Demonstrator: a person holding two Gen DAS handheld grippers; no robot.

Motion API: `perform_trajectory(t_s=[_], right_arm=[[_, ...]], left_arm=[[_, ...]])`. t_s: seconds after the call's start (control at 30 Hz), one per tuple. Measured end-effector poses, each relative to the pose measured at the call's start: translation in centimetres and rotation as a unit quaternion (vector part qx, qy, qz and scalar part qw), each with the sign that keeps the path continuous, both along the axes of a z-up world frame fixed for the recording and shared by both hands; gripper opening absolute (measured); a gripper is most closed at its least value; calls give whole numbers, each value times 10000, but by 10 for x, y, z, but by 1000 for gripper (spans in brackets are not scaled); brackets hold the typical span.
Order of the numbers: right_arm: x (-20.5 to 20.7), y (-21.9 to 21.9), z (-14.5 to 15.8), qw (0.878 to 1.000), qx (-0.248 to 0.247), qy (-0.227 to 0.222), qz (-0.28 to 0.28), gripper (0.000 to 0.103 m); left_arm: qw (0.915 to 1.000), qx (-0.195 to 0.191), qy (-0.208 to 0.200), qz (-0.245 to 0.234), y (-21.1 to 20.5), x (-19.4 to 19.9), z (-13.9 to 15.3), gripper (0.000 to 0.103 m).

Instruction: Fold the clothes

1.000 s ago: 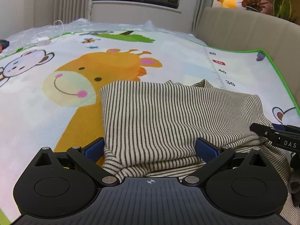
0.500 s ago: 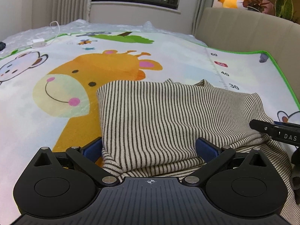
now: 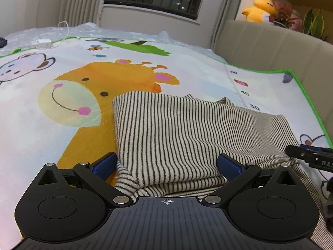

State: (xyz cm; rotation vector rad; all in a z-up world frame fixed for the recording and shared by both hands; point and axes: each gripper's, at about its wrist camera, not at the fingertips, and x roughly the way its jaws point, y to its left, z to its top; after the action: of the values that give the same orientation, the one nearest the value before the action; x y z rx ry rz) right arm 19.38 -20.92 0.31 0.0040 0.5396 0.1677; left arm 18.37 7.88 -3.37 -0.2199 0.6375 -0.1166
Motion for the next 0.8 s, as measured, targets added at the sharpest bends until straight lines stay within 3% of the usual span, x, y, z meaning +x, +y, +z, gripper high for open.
perform_trajectory(t_s=[0.1,0.23,0.43,0.53,0.63,0.73,0.8], right_arm=[[-3,6,28,9990,268,-339,68,52],[8,30,36,9972,531,-199,487,52],[32,45,-27,9968,224,652,411,49],[28,38,-28,9967,301,557,506,49],[24,41,-15,9975,24,497,496,48],[27,39,11,9985,53,207,514,48],[39,42,25,9983,159,124,550,56]], left_arm=[[10000,-57,2,4,1,1,-1,103],[9999,-110,2,8,3,1,-2,103],[9997,-238,-25,5,7,0,-2,103],[9996,-285,-36,5,8,0,-2,103],[9996,-287,-26,6,8,0,-2,103],[9996,-297,-25,7,8,1,-2,103],[9996,-297,-29,6,8,0,-3,103]])
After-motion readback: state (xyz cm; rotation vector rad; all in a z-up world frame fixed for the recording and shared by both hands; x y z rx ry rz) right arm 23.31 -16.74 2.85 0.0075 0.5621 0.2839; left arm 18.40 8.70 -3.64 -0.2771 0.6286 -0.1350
